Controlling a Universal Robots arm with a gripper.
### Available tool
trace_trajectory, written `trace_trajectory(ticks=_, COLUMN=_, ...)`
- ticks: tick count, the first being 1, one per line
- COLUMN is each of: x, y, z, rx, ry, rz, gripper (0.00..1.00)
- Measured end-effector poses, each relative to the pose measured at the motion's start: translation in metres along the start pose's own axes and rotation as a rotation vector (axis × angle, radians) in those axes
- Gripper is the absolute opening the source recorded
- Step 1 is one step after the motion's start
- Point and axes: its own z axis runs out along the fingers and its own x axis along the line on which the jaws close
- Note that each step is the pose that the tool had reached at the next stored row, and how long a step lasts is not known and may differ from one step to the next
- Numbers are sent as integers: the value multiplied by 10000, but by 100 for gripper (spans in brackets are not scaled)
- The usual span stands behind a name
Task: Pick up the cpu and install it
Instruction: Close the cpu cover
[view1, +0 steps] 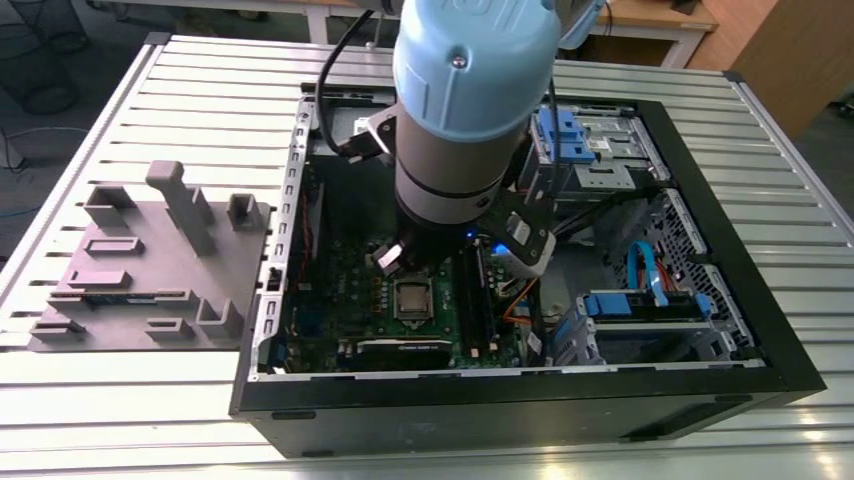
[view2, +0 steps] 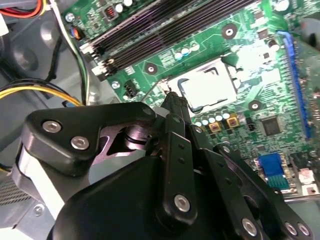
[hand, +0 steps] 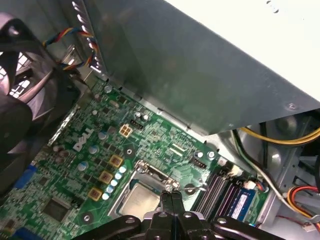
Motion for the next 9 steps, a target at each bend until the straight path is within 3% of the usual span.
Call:
trace_trajectory(ticks=5, x=3, y=2, z=1, rx=406, ry=262, rz=-9, gripper=11)
trace_trajectory(ticks=6, x=2, y=1, z=1, rx=442, ry=285, rz=-10, gripper=11)
trace_trajectory(ticks=9, x=3, y=1, z=0, rx=446, ry=287, rz=-10, gripper=11)
